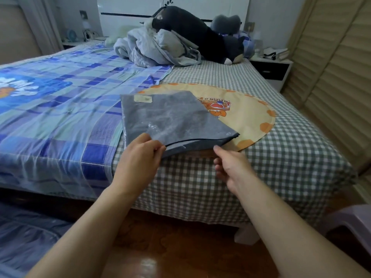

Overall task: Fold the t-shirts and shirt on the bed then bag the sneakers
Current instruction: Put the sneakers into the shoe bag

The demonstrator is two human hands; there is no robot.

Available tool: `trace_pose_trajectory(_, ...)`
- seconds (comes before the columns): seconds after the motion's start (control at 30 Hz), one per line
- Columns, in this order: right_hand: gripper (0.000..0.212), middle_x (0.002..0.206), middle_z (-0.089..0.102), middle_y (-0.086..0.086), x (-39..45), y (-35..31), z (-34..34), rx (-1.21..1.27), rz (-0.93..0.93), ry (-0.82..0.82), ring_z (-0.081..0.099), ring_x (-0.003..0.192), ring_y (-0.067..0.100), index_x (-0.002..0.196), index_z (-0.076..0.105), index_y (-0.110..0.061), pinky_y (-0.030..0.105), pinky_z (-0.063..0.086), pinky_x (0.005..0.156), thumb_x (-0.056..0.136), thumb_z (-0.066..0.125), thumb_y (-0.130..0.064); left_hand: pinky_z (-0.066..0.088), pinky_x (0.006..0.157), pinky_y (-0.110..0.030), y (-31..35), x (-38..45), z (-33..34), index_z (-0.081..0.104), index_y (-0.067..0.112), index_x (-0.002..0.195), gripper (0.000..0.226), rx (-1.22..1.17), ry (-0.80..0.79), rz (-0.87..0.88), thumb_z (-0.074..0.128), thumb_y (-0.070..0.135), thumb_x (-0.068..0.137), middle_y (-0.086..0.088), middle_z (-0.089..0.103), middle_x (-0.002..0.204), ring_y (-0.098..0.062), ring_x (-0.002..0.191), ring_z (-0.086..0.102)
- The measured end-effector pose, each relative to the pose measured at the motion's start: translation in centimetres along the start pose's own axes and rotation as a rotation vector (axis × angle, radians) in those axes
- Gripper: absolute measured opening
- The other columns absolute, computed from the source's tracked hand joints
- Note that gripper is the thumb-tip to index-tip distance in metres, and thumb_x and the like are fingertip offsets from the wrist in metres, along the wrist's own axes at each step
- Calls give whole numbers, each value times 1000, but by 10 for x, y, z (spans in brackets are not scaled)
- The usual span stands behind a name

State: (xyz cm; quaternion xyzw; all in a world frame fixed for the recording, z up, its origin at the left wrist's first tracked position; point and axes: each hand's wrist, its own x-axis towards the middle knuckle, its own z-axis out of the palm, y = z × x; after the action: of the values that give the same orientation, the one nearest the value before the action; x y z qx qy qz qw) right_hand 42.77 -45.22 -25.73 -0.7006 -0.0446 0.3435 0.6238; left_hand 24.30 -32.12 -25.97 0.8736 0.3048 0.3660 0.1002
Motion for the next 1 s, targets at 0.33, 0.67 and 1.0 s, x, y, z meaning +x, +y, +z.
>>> trace_pose_trajectory(0.33, 14, 76, 72, 7, 6, 7, -11, -133, -92, 15, 60, 59, 12, 95, 70, -7, 24, 52, 54, 99, 63, -18, 38, 62, -44, 10, 6, 8, 54, 4, 79, 24, 160, 306, 187, 61, -18, 77, -14, 51, 83, -34, 75, 48)
trace_pose_trajectory(0.67, 13, 87, 75, 9, -39, -1, -128, -314, -146, 38, 67, 70, 15, 96, 72, -11, 28, 57, 66, 100, 61, -16, 45, 87, -54, 72, -24, 30, 73, 14, 107, 24, 168, -70, 132, 71, 9, 84, -11, 59, 123, -38, 113, 49)
trace_pose_trajectory(1.0, 28, 67, 66, 2, -173, 131, -394, -384, -93, 555, 63, 69, 24, 71, 68, -21, 36, 51, 66, 96, 57, -15, 52, 74, -39, 424, -138, 131, 74, 20, 90, 22, -463, -674, 622, 51, 23, 91, 1, 67, 88, -17, 80, 60)
